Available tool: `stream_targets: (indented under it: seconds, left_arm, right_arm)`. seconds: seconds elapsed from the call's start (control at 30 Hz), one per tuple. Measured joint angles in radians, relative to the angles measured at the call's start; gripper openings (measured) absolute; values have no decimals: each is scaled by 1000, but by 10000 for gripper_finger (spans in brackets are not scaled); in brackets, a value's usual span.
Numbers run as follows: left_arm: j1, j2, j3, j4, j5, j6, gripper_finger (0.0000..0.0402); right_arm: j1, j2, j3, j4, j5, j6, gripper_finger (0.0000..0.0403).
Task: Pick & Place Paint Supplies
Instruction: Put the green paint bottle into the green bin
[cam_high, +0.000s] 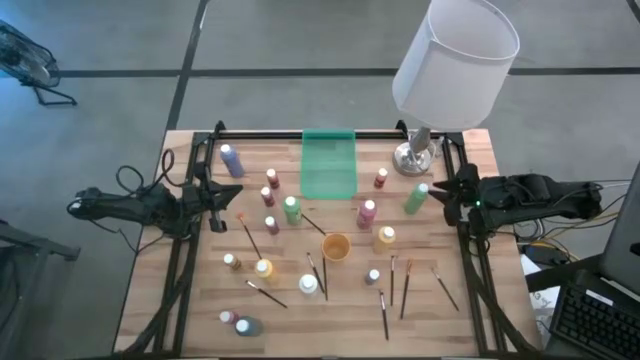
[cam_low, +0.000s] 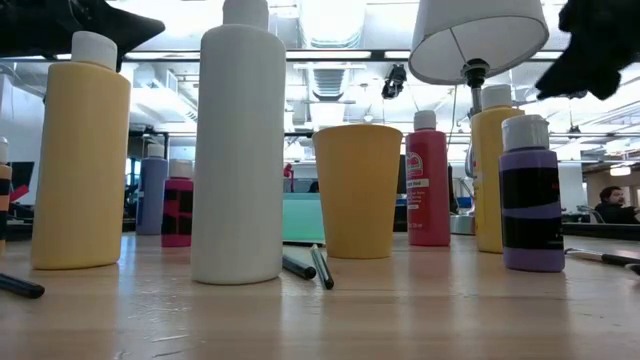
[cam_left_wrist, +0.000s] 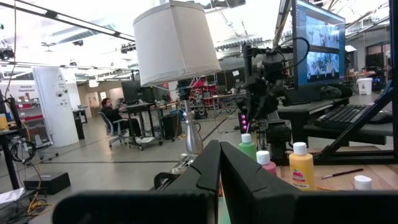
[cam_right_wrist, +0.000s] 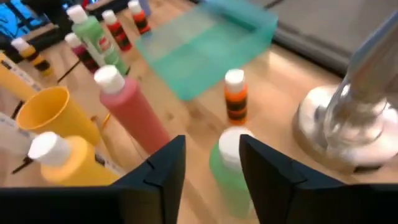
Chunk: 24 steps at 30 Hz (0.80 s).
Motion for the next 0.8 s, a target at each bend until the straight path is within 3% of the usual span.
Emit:
stream_targets:
  seconds: [0.3, 0.8]
  left_arm:
    - [0, 0, 0, 0, 0, 0, 16]
    - [0, 0, 0, -1, 0, 0, 16]
  right_arm:
    - [-1, -20, -67, 1, 79, 163, 205]
    - [0, 98, -112, 66, 84, 186, 276]
